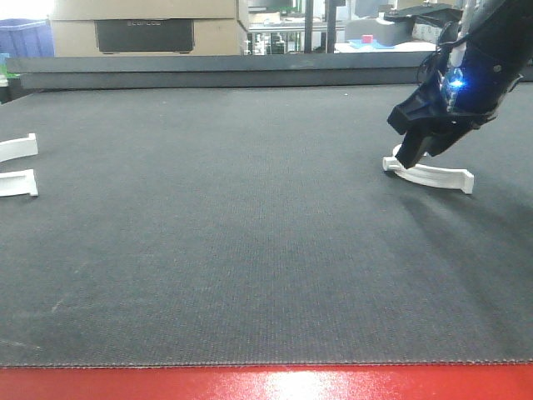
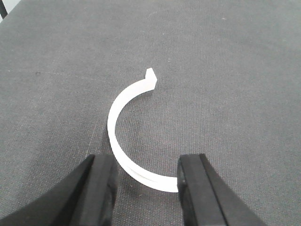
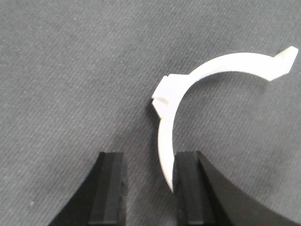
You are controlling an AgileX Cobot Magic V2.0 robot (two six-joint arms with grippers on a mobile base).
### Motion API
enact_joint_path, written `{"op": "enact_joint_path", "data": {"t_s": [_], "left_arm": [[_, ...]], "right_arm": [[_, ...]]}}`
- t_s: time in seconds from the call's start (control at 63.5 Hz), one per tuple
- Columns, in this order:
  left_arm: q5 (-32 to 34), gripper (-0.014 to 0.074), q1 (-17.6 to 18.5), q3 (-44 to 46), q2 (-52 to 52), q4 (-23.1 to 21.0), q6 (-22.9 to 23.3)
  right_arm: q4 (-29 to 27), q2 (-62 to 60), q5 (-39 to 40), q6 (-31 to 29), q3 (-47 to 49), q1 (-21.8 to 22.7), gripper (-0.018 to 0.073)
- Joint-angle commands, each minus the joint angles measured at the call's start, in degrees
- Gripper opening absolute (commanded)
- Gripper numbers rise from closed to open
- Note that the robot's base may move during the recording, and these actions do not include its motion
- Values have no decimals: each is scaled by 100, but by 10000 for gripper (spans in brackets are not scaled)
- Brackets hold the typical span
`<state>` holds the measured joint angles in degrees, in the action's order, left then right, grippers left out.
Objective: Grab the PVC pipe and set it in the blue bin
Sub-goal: 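Lower both grippers toward the two white curved pipe halves, then close both grippers on the edges of the white pipe halves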
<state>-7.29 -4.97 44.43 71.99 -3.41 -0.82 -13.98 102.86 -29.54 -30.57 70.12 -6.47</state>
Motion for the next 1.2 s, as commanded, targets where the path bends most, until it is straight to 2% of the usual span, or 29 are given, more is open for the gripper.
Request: {"op": "enact_joint_path", "data": {"t_s": [0.0, 0.236, 0.441, 0.961, 1.039, 1.181], "left_arm": [[61, 238, -2, 54, -8, -48, 0], [61, 238, -2, 54, -8, -48, 0], [61, 238, -2, 54, -8, -48, 0], [71, 238, -2, 54, -8, -48, 0], [71, 238, -2, 54, -8, -48, 0], [71, 238, -2, 54, -8, -48, 0]], "right_arm": [[197, 29, 164, -51, 42, 1, 151], [268, 84, 359, -51, 42, 1, 153], [308, 110, 542, -51, 42, 1, 207], [330, 528, 494, -51, 42, 1, 202], [330, 555, 494, -51, 42, 1, 168], [330, 555, 481, -51, 42, 1, 22]]}}
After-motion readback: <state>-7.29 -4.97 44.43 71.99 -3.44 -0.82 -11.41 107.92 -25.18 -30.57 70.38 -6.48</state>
